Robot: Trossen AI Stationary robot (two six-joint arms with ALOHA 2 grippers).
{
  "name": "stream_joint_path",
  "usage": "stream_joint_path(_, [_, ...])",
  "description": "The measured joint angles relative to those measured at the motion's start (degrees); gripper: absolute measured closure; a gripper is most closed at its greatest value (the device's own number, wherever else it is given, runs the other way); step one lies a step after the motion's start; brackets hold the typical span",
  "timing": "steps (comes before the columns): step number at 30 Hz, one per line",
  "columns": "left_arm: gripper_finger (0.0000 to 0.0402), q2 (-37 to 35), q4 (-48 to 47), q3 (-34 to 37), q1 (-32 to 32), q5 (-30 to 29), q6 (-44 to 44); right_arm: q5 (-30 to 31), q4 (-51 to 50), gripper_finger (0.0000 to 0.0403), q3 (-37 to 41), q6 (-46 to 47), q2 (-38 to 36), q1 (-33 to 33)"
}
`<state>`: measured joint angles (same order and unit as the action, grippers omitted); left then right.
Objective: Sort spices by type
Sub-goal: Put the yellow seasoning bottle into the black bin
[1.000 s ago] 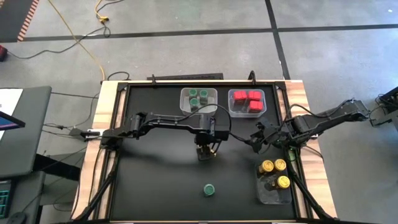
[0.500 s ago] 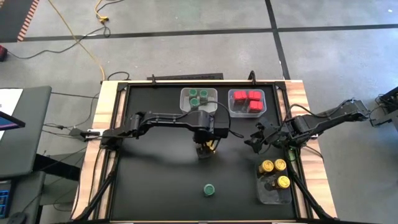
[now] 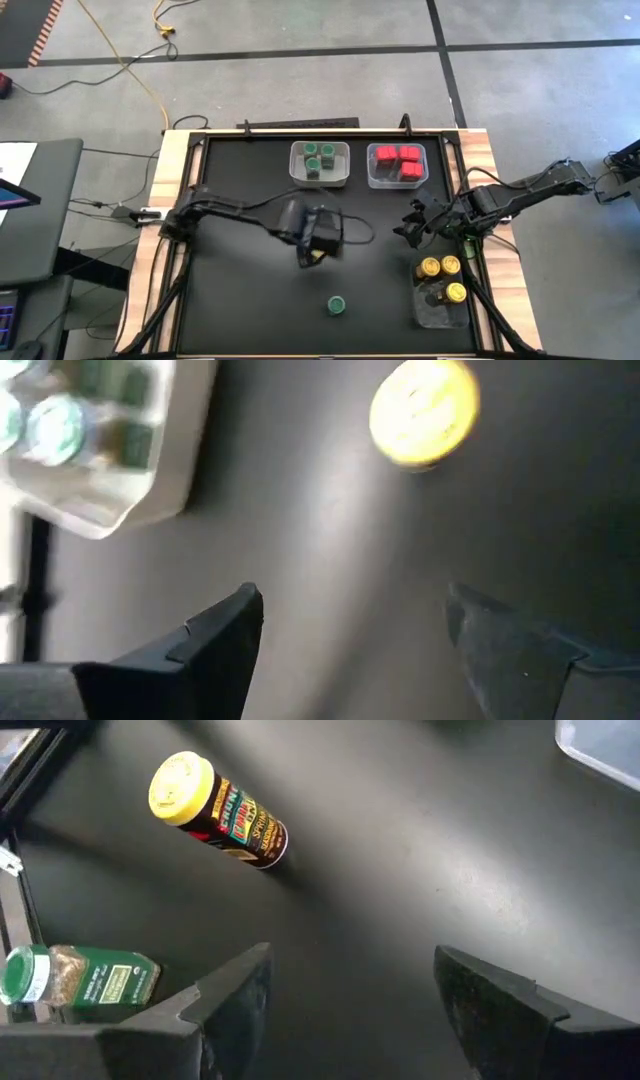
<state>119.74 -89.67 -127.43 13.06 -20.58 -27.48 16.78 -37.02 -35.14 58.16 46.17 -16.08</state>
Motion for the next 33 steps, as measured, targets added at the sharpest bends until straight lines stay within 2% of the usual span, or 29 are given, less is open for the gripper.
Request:
stream_joint_path(3, [0.0105, -4.15, 4.98, 9.76, 2.34, -2.04, -4.15, -0.03, 1.21, 0.0101, 0.00, -2.62, 0.00, 0.00])
stream_joint_path(9, [0.0105, -15.32, 24.19, 33.58, 5.25, 5.07, -8.00, -0.15, 10.38, 0.0101, 0.00, -12.89, 0.00, 0.00])
stream_joint_path(13, [0.0105, -24.89, 37.65, 47.95, 6.89, 6.36, -8.92, -0.13, 17.94, 0.0101, -0.44, -20.17, 1.61, 0.15])
stream_joint_path(19, [0.0105, -40.88, 51.95, 66.88, 7.30, 6.36, -9.44, -0.14, 19.82, 0.0101, -8.54, -29.73, 12.33, 1.57])
stream_joint_path(25, [0.0105, -55.81, 56.37, 79.42, 7.28, 5.15, -12.54, -2.79, 14.54, 0.0101, -23.85, -40.46, 27.57, 5.83])
stream_joint_path(29, [0.0105, -62.96, 56.43, 83.94, 7.28, 4.62, -14.36, -4.76, 4.53, 0.0101, -33.90, -45.06, 36.41, 8.58])
stream_joint_path(33, [0.0105, -66.97, 55.30, 86.18, 7.28, 4.50, -13.51, -4.90, -1.69, 0.0101, -41.54, -48.41, 43.21, 9.95])
